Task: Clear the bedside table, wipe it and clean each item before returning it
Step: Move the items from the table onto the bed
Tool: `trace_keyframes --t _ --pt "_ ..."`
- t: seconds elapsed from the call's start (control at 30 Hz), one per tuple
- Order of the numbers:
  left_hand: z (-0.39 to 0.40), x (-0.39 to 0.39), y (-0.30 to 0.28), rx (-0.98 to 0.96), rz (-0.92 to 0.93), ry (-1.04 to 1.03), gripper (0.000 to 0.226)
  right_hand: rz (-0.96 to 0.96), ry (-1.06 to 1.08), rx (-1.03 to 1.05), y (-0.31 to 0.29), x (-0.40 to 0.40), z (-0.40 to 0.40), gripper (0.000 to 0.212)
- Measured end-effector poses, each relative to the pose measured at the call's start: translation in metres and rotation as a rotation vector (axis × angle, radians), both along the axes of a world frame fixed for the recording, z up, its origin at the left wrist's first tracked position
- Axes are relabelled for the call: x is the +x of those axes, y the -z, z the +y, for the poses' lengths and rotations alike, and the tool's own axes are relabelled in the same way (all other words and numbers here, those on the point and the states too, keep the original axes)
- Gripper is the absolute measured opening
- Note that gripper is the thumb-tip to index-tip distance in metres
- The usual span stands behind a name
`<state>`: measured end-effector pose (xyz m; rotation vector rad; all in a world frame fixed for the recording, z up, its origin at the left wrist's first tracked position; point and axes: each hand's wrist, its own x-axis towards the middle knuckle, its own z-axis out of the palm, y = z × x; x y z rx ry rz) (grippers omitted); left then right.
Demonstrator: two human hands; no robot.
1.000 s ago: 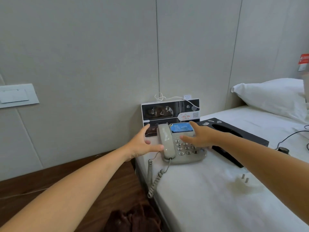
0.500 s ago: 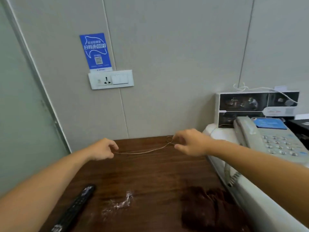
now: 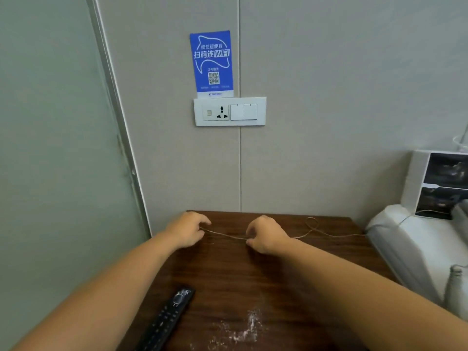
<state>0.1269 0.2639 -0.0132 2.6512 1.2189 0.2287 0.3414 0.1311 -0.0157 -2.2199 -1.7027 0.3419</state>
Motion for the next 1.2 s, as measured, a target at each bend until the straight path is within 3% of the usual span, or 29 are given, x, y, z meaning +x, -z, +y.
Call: trace_keyframes --t 0.1,0.27,0.53,0.6,0.7,0.8,0.9,1.03,1.2 --pt "0.007 -0.004 0.003 0.041 0.033 -0.019 0.026 -0.007 0.02 0.008 0.007 -0.001 0.006 0.006" --pt "0.006 -0.01 -0.004 0.171 -0.051 0.005 0.013 0.049 0.003 0.118 -0.008 0.003 -0.002 0.011" --pt "-0.047 0.036 -0.13 0.245 -0.411 0.146 0.015 0.06 0.042 0.456 -0.106 0.048 -0.063 0.009" --pt "-0.073 0.055 -0.163 0.181 -0.488 0.177 0.011 0.117 0.002 0.503 -0.128 0.058 -0.086 0.014" --pt "-0.113 0.078 -0.195 -0.004 -0.591 0.235 0.007 0.245 -0.051 0.499 -0.145 0.058 -0.11 0.041" --pt "-0.147 0.096 -0.206 -0.193 -0.724 0.291 0.011 0.227 -0.023 0.464 -0.149 0.046 -0.121 0.058" --pt "-0.171 0.112 -0.204 -0.347 -0.784 0.306 0.011 0.192 0.055 0.507 -0.142 0.042 -0.126 0.051" --pt "-0.185 0.124 -0.187 -0.527 -0.809 0.241 0.01 0.313 -0.055 0.554 -0.132 0.047 -0.139 0.014" --pt "-0.197 0.117 -0.161 -0.705 -0.83 0.246 0.015 0.389 -0.131 0.496 -0.115 0.042 -0.153 0.02"
